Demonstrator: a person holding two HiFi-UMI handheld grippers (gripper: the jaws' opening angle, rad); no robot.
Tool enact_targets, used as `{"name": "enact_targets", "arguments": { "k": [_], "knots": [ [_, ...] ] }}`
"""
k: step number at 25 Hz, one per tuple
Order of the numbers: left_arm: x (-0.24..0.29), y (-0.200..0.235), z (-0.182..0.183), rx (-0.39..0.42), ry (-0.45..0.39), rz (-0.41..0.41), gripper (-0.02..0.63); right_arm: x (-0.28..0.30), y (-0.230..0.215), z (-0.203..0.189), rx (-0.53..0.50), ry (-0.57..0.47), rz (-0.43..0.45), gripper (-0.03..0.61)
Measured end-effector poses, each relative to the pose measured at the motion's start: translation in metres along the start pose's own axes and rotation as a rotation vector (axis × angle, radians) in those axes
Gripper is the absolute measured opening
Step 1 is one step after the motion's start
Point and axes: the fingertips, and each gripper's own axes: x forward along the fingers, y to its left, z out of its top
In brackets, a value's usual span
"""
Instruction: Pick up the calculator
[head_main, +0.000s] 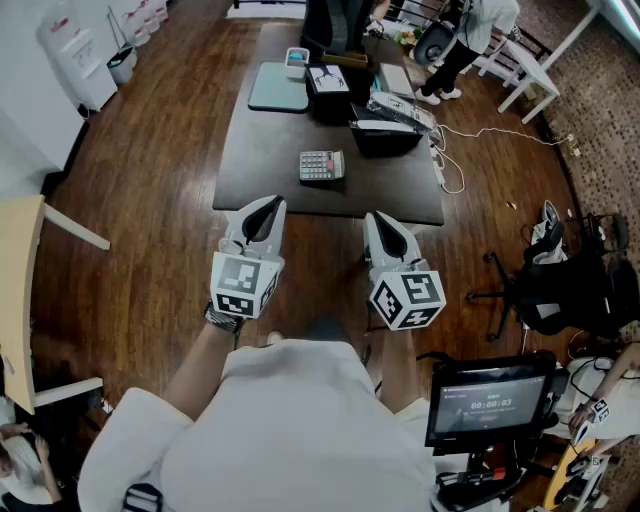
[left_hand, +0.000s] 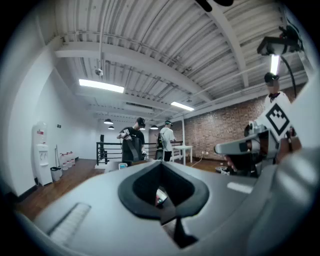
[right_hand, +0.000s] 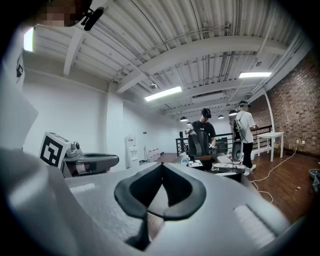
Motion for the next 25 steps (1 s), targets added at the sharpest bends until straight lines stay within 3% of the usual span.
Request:
{"name": "enact_targets", "arguments": {
  "k": [4, 9, 14, 20, 25],
  "knots": [
    [-0.001, -0.015, -0.002, 0.083, 0.013, -0.063, -0.015, -0.001, 0.0, -0.002, 0.015, 0.011, -0.007, 0.002],
    [0.01, -0.008, -0.005, 0.053, 0.017, -0.073, -0.015, 0.005, 0.001, 0.008, 0.01, -0.045, 0.018, 0.002],
    [0.033, -0.006, -0.01, 0.071, 0.024, -0.09, -0.012, 0.02, -0.028, 0.01, 0.051, -0.078, 0.024, 0.002],
    [0.089, 0.006, -0.004, 0.086, 0.017, -0.089, -0.002, 0.065, -0.071, 0.01, 0.017, -0.046, 0.025, 0.002],
    [0.153, 0.013, 0.004, 0.099, 0.03, -0.098, 0.002, 0.106, -0.115, 0.028, -0.022, -0.087, 0.015, 0.002]
  ]
}}
